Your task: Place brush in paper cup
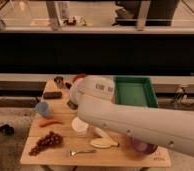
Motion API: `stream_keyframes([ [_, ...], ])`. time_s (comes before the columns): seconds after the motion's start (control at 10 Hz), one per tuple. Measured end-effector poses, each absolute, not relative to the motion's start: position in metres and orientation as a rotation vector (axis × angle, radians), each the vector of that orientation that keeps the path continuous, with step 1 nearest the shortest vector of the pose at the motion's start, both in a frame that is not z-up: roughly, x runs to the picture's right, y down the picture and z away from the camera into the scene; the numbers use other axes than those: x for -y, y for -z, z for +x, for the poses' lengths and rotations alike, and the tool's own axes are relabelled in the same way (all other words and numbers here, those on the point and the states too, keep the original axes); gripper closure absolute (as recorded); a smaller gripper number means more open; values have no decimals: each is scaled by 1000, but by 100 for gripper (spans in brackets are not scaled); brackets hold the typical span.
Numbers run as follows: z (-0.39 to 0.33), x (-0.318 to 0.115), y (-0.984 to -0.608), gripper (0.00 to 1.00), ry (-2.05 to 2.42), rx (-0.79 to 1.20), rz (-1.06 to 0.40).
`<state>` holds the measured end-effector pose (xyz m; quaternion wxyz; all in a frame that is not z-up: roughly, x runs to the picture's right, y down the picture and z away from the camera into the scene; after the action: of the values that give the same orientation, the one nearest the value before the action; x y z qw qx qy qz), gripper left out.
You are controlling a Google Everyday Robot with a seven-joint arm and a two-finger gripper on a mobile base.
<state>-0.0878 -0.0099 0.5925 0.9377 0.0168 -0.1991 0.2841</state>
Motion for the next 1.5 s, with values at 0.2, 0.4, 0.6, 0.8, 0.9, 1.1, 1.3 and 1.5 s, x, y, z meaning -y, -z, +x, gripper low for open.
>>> stream_keyframes([
  [0.2, -89, 9, -583, 86, -589, 417, 40],
  [0.4, -88, 9, -574, 86, -594, 422, 52],
  [0.6, -87, 6, -567, 91, -598, 425, 55],
  [0.8, -85, -2, -563, 92, -600, 426, 42],
  [0.9, -83, -5, -562, 92, -599, 426, 37],
  [1.1, -80, -13, -560, 92, -603, 423, 30],
  [1.3, -79, -19, -555, 92, -608, 426, 29],
  [1.5, -79, -24, -548, 92, -614, 429, 30],
])
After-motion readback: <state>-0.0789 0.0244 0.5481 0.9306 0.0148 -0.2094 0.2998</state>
